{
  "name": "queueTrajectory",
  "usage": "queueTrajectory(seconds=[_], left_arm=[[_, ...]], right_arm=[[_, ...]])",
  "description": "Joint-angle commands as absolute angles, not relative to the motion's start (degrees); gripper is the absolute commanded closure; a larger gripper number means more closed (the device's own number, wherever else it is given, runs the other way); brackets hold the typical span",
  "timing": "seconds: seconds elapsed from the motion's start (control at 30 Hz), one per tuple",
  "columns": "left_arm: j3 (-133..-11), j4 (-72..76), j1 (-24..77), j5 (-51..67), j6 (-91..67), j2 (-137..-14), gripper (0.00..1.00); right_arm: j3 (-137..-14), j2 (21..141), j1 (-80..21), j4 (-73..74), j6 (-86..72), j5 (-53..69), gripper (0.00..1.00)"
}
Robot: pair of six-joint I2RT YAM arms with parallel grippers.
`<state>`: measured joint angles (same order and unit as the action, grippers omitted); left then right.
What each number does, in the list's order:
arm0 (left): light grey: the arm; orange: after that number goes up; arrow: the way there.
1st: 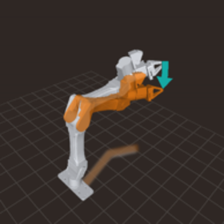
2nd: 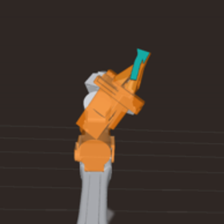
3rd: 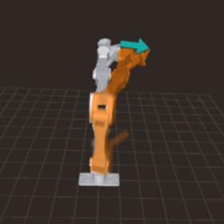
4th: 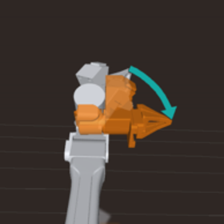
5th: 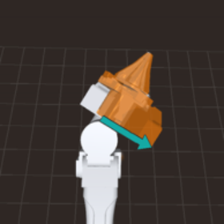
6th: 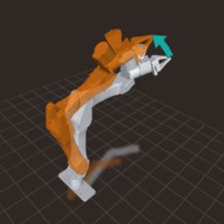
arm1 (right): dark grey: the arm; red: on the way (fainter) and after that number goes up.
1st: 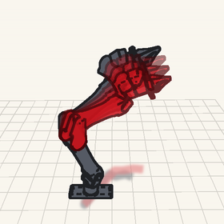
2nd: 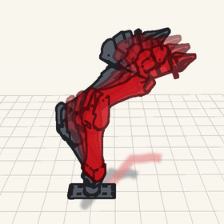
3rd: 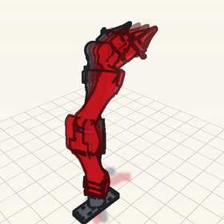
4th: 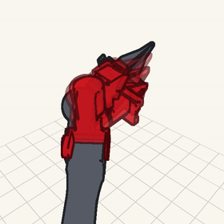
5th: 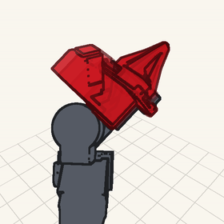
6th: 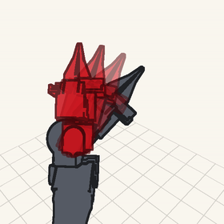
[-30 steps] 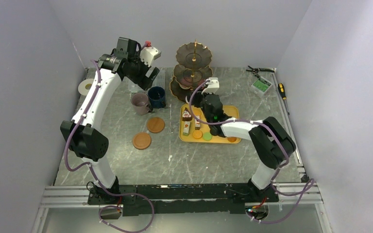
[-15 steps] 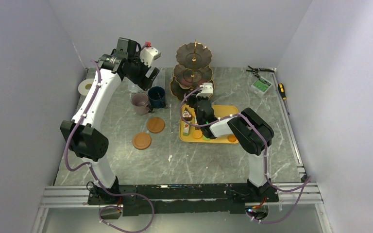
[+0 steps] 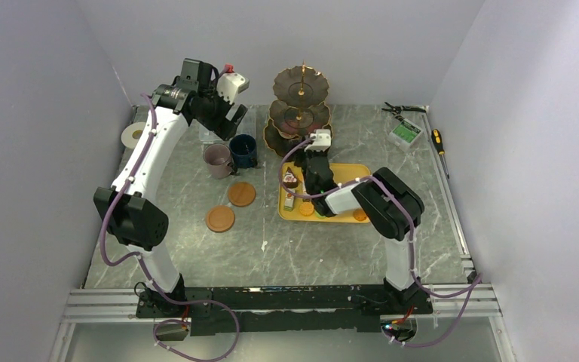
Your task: Serve the afternoon tea
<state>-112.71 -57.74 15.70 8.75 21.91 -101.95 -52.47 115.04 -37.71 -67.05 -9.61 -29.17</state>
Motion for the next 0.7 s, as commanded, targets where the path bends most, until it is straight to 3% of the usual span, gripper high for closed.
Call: queueTrajectory(seconds=[0.0,0.3,0.67], left_arm=[[-113.55,-56.92,15.50,9.73,21.13,-100.59,0.07],[-114.45,-58.17,15.48,10.22,20.74,-101.10,0.07],[-114.61,-59.02,15.47,8.21,19.78,-100.69,0.07]], right_arm=[[-49.33,107.92,-38.09,-70.58,-9.49,-26.75,0.25],[-37.68,92.97,-41.34,-63.39,-11.32,-25.17,0.31],[-28.23,75.32,-45.16,-41.06,-15.08,-30.78,0.34]])
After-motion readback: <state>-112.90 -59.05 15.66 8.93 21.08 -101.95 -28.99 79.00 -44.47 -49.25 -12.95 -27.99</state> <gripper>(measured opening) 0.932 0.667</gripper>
